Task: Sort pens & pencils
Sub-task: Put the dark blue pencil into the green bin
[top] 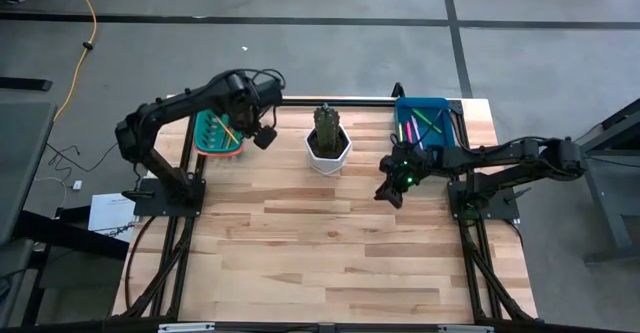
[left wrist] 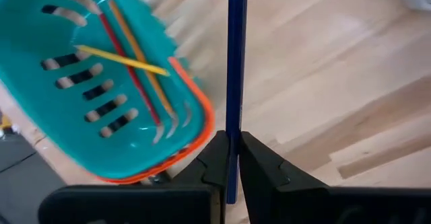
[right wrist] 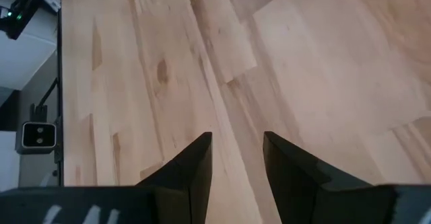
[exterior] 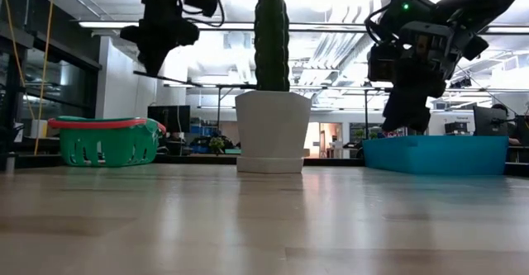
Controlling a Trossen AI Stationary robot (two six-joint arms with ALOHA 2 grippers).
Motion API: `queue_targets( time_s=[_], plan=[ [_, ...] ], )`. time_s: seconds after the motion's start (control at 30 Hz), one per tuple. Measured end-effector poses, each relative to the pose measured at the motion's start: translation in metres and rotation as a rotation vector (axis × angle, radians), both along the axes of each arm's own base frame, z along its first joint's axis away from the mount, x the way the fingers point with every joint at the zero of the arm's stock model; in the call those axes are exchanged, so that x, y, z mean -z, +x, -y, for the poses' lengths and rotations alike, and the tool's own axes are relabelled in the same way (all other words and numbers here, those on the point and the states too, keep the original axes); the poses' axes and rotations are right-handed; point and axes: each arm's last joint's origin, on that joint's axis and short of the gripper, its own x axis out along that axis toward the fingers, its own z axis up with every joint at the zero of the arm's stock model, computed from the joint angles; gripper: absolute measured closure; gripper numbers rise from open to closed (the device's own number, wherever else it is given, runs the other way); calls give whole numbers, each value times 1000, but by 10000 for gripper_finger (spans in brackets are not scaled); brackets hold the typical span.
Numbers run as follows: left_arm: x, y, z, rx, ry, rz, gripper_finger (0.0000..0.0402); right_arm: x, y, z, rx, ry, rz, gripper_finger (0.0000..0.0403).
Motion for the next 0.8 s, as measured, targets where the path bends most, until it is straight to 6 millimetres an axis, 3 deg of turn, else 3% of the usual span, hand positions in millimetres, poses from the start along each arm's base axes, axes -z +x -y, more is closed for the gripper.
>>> queue_targets(
  time_s=[0.53, 0.8],
  plan=[
    [0, -48, -50, -88, -27, -19, 383, 0, -2, 10, 67, 13, -9, 279],
    [0, -60, -61, -107, -27, -18, 383, -1, -1, 11, 90, 25, 3, 279]
  ],
)
